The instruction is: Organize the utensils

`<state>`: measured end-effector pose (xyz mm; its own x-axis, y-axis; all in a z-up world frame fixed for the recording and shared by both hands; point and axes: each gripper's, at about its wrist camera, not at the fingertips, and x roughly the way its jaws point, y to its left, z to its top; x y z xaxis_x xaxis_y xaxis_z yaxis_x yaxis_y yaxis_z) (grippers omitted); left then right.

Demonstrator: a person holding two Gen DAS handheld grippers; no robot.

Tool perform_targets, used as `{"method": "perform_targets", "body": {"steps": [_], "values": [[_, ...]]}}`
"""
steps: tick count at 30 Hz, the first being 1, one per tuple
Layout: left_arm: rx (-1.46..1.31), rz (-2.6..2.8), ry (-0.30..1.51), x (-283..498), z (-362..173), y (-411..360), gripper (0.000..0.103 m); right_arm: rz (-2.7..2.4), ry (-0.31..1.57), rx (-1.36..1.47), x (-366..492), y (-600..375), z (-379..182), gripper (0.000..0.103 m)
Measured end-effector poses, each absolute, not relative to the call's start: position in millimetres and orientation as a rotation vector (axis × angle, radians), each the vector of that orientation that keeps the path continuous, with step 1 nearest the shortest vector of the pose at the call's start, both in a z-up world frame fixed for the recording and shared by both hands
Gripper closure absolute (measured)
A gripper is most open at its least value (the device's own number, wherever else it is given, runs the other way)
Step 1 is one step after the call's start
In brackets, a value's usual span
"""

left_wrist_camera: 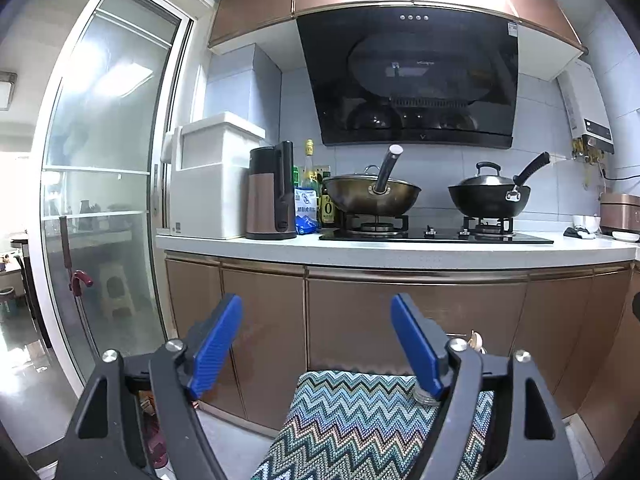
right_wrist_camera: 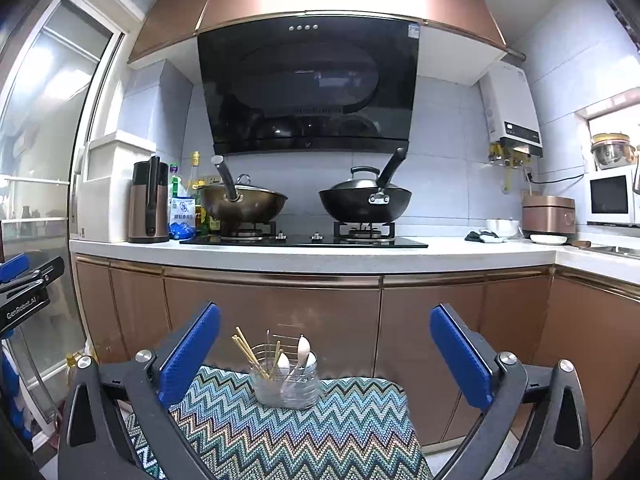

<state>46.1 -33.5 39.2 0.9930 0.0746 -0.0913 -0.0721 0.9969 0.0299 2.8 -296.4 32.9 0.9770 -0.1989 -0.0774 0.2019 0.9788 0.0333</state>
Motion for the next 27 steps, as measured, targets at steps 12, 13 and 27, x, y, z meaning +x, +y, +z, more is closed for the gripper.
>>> {"method": "perform_targets", "body": {"steps": [12, 13, 27], "values": [[0.024, 0.013, 0.044, 18.8, 53.0, -32.7, 0.02, -0.232, 0.079, 0.041, -6.3, -299.3, 28.0, 0.0], [0.022, 0.013, 0.038, 16.7, 54.2, -32.2, 0.02, -0.236, 0.078, 0.045, -7.4, -300.2, 28.3, 0.0], [0.021, 0.034, 0.01, 12.1, 56.4, -29.7, 0.02, -0.284, 0.027, 0.014, -24.6, -293.9, 38.5, 0.0]]}}
